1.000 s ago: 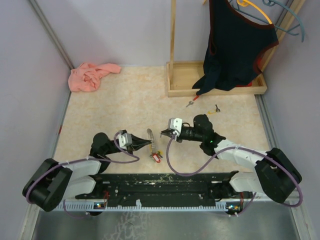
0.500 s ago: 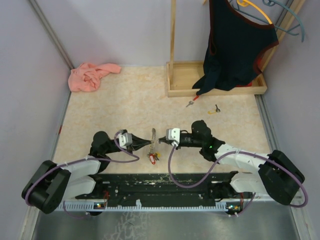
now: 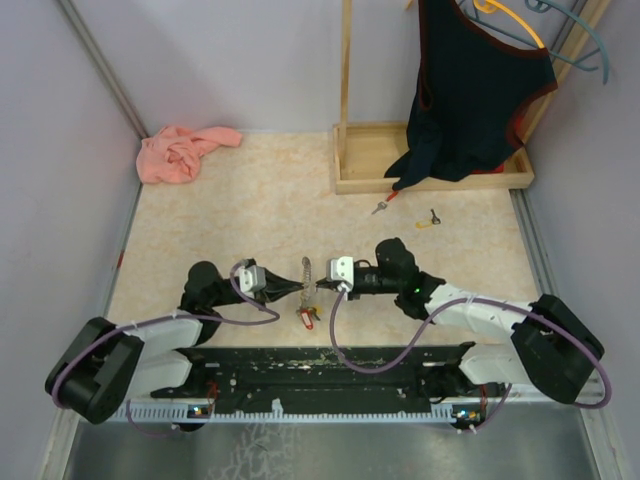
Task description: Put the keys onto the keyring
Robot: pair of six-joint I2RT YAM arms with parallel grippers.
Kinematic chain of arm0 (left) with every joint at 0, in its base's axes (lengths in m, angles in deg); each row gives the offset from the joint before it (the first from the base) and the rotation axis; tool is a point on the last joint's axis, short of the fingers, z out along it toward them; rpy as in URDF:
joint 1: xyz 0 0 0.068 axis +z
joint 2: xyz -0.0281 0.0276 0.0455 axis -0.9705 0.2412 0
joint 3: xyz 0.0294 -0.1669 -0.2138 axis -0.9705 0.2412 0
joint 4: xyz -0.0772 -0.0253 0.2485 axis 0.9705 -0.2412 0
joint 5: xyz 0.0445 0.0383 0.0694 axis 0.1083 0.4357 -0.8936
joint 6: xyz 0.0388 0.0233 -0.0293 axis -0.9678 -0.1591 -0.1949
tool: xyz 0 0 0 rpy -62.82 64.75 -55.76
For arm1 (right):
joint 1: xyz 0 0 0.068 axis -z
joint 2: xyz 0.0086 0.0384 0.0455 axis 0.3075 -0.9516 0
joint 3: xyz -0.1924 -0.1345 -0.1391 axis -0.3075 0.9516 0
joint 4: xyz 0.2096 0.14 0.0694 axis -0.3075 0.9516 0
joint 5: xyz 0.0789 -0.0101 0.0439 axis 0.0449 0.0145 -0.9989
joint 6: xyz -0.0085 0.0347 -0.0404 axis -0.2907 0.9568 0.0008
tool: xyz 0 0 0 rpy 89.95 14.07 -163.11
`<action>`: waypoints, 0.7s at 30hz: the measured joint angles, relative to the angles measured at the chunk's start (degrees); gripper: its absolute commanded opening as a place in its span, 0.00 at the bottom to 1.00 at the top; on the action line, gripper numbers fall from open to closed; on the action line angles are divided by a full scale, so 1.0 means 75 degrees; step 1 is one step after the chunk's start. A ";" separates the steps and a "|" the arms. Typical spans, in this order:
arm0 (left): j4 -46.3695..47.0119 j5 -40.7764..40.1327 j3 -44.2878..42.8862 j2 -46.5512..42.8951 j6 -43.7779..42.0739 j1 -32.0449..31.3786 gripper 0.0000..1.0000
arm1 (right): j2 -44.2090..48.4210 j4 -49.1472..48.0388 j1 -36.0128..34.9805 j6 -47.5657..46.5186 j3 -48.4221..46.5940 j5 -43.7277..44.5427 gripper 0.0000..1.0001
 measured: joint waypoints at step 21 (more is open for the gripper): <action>0.0000 0.0207 -0.0146 0.0356 -0.0003 0.0000 0.01 | -0.0207 0.0329 -0.0032 -0.0085 -0.0233 -0.0294 0.00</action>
